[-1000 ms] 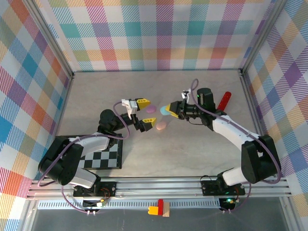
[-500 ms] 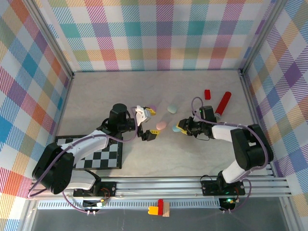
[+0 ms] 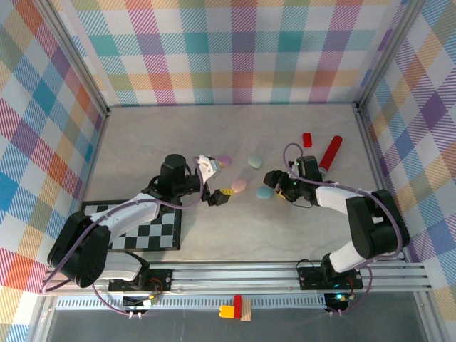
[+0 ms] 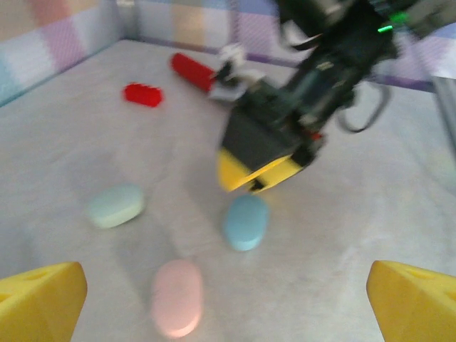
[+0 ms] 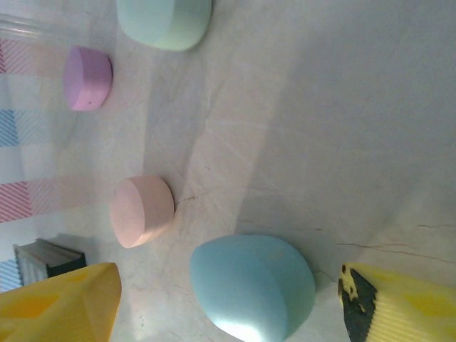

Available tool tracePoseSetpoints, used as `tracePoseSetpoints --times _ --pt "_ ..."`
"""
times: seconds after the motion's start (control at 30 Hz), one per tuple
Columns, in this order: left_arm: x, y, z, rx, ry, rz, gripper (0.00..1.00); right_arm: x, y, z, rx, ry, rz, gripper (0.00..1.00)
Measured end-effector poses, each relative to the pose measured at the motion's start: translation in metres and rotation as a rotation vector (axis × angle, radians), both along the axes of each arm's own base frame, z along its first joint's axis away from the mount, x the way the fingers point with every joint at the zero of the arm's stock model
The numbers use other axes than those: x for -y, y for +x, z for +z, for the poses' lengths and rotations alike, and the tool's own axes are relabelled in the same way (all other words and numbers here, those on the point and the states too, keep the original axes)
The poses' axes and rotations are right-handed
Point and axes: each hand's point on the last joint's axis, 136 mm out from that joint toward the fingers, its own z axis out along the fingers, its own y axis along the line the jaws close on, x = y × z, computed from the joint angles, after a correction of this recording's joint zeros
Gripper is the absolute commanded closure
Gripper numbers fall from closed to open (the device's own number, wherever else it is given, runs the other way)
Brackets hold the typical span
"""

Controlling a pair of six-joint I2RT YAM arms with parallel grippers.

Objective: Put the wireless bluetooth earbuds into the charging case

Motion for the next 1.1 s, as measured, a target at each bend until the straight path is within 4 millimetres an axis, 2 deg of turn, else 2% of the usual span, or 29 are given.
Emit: tracePoseSetpoints --times 0.1,0.27,0.37,0.43,0.5,0.63,0.73,0.83,0.97,1.1 --pt "-0.028 0.021 -0.007 0.021 0.003 0.168 0.00 0.013 0.009 0.025 0.104 -0.105 -0.003 0.06" --pt "-0.072 0.040 -0.015 0.071 0.030 0.428 0.00 0.051 0.030 0.077 0.371 -0.377 -0.031 0.00" --pt "-0.101 0.048 -0.017 0.098 0.041 0.571 0.00 0.080 0.038 0.096 0.482 -0.560 -0.082 0.01" --pt "-0.119 0.052 -0.021 0.107 0.057 0.652 0.00 0.097 0.041 0.102 0.547 -0.653 -0.116 0.01" --pt "-0.136 0.053 -0.027 0.107 0.077 0.723 0.00 0.111 0.040 0.097 0.595 -0.725 -0.134 0.01" --pt "-0.169 0.053 -0.043 0.088 0.111 0.854 0.00 0.135 0.028 0.054 0.596 -0.811 -0.141 0.01" --pt "-0.186 0.055 -0.054 0.070 0.114 0.924 0.00 0.147 0.027 0.029 0.589 -0.829 -0.150 0.01" --pt "-0.200 0.063 -0.067 0.043 0.111 0.983 0.00 0.151 0.035 0.021 0.618 -0.828 -0.159 0.01" --pt "-0.214 0.070 -0.089 0.000 0.124 1.036 0.00 0.153 0.050 0.022 0.676 -0.807 -0.171 0.01" --pt "-0.234 0.078 -0.102 -0.045 0.086 1.102 0.00 0.152 0.058 0.011 0.686 -0.782 -0.156 0.01"
